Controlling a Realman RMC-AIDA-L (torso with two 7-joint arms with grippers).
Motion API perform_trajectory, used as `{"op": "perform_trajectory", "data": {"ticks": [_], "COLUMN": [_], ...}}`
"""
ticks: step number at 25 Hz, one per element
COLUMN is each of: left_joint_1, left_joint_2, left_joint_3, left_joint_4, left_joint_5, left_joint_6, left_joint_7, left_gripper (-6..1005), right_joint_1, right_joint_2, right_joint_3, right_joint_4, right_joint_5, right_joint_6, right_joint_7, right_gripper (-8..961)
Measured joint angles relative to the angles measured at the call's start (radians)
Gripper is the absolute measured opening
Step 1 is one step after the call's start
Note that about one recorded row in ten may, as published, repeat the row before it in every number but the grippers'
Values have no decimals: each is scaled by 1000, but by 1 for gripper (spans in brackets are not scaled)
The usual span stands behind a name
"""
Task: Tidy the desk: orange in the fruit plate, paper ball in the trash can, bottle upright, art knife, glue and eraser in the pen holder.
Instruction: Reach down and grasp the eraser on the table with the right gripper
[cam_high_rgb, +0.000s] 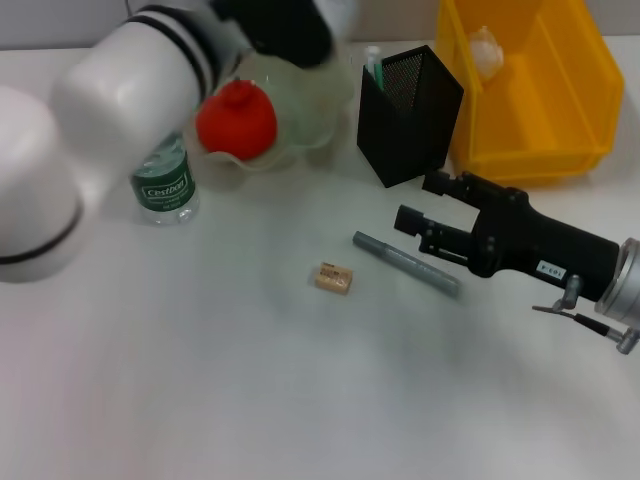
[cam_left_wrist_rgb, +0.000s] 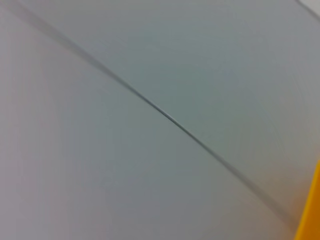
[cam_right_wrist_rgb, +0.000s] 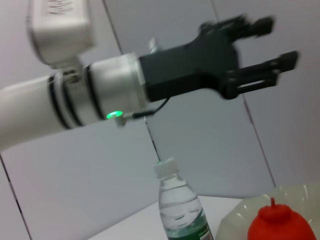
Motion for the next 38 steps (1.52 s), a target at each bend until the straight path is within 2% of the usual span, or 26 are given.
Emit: {"op": "perform_trajectory", "data": {"ticks": [1,2,3,4,6,7,8,11,12,13,14,17,18,22,23,26,27,31,36,37,38], "left_joint_1": [13,49,49,61,85,102,102,119,121,121,120,108,108,117,117,114,114,116,127,127,127], "left_joint_2": [1,2,2,2,3,3,3,7,10,10,13,32,32,65,65,85,89,89,81,80,80], "left_joint_3": [-26,-115,-115,-148,-235,-294,-294,-368,-423,-423,-441,-526,-526,-579,-579,-586,-594,-627,-652,-652,-652], "left_joint_4": [0,-17,-17,-28,-79,-132,-132,-221,-305,-305,-341,-506,-506,-633,-633,-703,-728,-765,-792,-796,-796], "left_joint_5": [-16,-63,-63,-80,-116,-133,-133,-137,-134,-134,-129,-91,-91,-56,-56,-7,19,48,57,57,57], "left_joint_6": [55,239,239,315,521,679,679,903,1060,1060,1121,1368,1368,1481,1481,1514,1518,1522,1523,1521,1521], "left_joint_7": [-55,-178,-178,-217,-298,-336,-336,-368,-386,-386,-387,-397,-397,-401,-401,-387,-372,-336,-285,-279,-279], "left_gripper": [680,680,680,680,680,681,681,681,681,681,681,681,681,681,681,681,681,681,680,680,680], "right_joint_1": [1,1,1,1,2,4,4,6,6,6,7,12,12,21,21,40,57,83,142,171,171], "right_joint_2": [-2,-6,-6,-8,-13,-19,-19,-23,-26,-26,-28,-34,-34,-50,-50,-66,-79,-91,-99,-100,-100], "right_joint_3": [1,1,1,1,2,2,2,2,2,2,2,3,3,1,1,-3,0,1,2,3,3], "right_joint_4": [0,-1,-1,-1,-1,0,0,1,1,1,1,2,2,-7,-7,-17,-32,-94,-264,-334,-334], "right_joint_5": [-1,-2,-2,-3,-6,-7,-7,-7,-7,-7,-8,-8,-8,-9,-9,-29,-58,-111,-313,-409,-409], "right_joint_6": [0,1,1,1,1,2,2,4,5,5,6,13,13,7,7,-10,-29,-44,-41,-37,-37], "right_joint_7": [4,5,5,6,13,22,22,39,48,48,55,103,103,158,158,215,265,357,590,693,693], "right_gripper": [762,762,762,762,762,762,762,762,762,762,762,762,762,762,762,762,762,762,762,762,762]}}
